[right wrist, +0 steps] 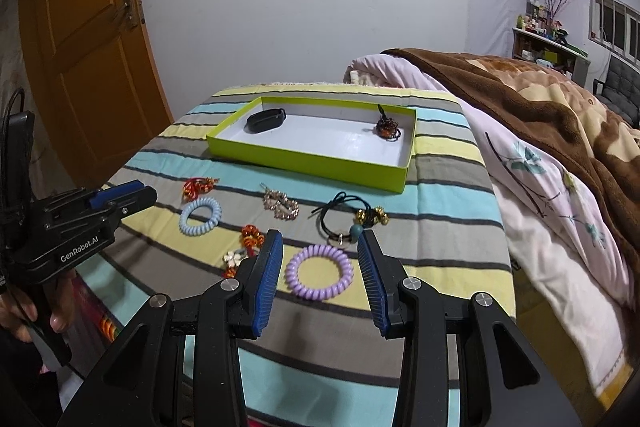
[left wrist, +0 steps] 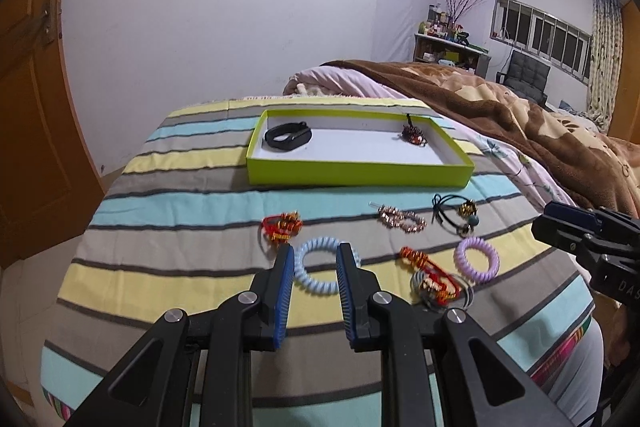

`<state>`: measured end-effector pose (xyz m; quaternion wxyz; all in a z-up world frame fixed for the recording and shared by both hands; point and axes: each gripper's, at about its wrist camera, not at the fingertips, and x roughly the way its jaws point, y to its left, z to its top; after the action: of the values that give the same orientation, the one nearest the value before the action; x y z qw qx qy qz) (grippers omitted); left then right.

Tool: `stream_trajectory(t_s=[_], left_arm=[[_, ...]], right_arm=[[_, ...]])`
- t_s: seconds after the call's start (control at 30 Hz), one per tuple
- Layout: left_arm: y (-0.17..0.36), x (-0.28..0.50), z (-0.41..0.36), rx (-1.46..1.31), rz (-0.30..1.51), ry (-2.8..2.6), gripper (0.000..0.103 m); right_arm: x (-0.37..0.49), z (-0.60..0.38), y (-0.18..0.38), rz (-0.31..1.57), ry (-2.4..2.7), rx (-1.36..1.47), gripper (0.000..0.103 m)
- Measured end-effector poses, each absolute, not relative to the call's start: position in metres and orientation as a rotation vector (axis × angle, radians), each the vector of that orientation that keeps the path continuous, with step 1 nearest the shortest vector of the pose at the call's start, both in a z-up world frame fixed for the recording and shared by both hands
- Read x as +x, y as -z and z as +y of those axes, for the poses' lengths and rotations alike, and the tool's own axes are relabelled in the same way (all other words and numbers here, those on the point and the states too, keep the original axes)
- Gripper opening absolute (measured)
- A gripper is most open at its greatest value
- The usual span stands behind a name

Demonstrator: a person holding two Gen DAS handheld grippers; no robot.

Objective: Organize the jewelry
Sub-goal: 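Withdraw both tools from the box back toward the remaining jewelry, then grasp the light blue coiled hair tie with left while right grasps the black teal-bead hair tie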

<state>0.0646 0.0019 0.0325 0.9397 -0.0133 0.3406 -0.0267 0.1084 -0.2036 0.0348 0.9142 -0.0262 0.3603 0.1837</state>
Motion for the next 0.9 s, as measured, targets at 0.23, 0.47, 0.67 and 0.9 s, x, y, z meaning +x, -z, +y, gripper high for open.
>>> stream_trajectory(t_s=[0.23,0.47,0.67,0.9], left_arm=[[-0.023,0.06,0.009,-0.041,0.704,0.032,0.021],[-0.016,0.064,0.015,-0.058,0.718,0.035,0.021],[-0.007,0.077,0.019,-0.07,0.753,0.028,0.021],[0.004,0.103,0.017,-0.08,0.805,0.025,0.021]], right_arm=[[0.105,-0.2,-0.03,0.749,-0.386,-0.064,0.04],[0.109,-0.203,-0.02,0.774,-0.373,-0.055,0.04],[0.12,-0.208,-0.012,0.796,-0.357,-0.038,0.04],[0.147,-0.215,-0.003,0.821,-0.329,-0.008,0.04]])
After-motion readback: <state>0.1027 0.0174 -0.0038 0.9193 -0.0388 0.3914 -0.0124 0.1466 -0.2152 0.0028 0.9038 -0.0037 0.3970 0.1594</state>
